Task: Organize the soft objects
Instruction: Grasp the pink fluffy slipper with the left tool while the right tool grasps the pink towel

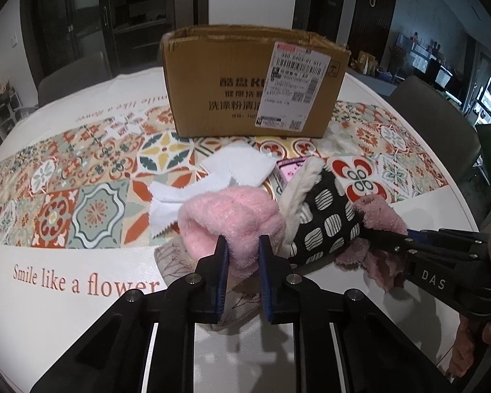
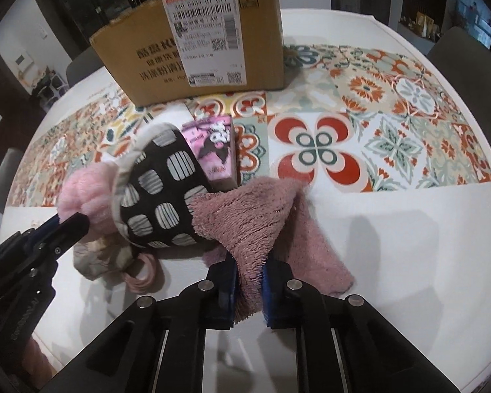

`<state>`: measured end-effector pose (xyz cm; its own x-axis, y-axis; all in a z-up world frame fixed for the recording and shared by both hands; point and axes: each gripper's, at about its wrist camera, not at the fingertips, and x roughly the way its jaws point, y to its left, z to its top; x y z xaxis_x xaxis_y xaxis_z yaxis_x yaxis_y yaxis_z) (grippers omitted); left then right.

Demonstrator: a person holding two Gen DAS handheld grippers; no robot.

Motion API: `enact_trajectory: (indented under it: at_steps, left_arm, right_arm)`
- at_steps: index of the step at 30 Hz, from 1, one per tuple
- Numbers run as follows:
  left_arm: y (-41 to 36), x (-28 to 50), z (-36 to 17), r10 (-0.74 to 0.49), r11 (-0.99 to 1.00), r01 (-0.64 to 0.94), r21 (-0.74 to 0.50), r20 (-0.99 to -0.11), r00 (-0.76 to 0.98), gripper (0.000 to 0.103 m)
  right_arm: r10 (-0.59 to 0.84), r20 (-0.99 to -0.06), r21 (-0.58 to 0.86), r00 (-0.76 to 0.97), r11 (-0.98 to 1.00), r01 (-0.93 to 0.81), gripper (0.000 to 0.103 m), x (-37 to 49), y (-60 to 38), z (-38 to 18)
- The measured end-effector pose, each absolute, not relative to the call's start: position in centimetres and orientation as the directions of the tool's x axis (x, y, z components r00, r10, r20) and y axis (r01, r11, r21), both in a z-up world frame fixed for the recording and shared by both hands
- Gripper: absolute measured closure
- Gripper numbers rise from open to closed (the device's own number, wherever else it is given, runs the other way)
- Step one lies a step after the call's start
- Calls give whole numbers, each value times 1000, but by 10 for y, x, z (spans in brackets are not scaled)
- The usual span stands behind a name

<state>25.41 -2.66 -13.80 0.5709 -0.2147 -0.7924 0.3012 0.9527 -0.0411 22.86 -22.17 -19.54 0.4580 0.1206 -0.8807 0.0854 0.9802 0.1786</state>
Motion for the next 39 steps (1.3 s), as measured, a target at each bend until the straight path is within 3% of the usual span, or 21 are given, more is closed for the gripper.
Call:
enact_trajectory:
  at_steps: [17, 39]
  left_arm:
    - [-27, 236, -90, -225, 946, 325, 19, -681, 697, 86]
    - [-26, 228, -72, -247, 942, 334, 17, -638, 730, 86]
  right_arm:
    - [71, -812, 144, 579, 986, 81, 91, 211, -222, -139]
    - [94, -751, 164, 654, 985, 47, 91, 202, -216, -103]
